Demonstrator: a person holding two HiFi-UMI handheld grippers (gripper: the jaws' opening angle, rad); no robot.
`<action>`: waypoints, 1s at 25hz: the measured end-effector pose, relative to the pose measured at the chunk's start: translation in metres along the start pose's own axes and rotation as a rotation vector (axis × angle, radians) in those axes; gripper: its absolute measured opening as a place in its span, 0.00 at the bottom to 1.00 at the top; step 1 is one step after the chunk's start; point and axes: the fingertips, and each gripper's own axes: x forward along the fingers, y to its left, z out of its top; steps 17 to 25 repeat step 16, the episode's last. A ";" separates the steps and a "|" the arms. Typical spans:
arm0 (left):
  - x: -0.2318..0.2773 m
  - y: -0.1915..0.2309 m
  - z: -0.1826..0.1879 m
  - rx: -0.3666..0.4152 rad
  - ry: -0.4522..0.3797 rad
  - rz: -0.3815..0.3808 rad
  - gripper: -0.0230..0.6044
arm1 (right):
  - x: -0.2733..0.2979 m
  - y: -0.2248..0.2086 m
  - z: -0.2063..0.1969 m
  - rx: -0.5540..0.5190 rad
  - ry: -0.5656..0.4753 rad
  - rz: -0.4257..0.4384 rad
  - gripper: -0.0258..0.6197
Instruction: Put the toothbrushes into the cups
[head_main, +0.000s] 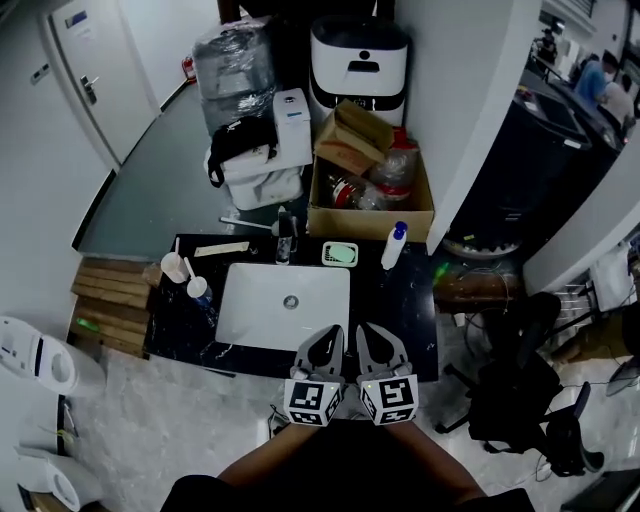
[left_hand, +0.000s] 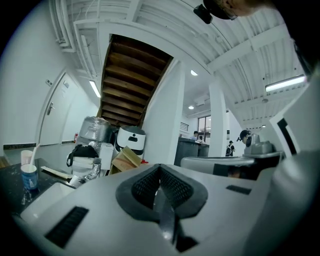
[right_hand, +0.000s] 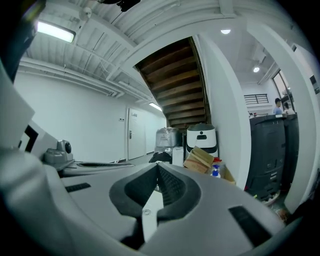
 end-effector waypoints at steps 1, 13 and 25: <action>0.005 -0.009 -0.003 0.002 0.002 -0.007 0.06 | -0.005 -0.009 -0.002 0.005 -0.001 -0.003 0.07; 0.012 -0.051 -0.012 0.027 0.012 -0.026 0.06 | -0.032 -0.035 -0.011 0.011 -0.001 0.000 0.07; 0.009 -0.059 -0.015 0.011 0.011 -0.028 0.06 | -0.039 -0.033 -0.012 0.000 0.001 0.012 0.07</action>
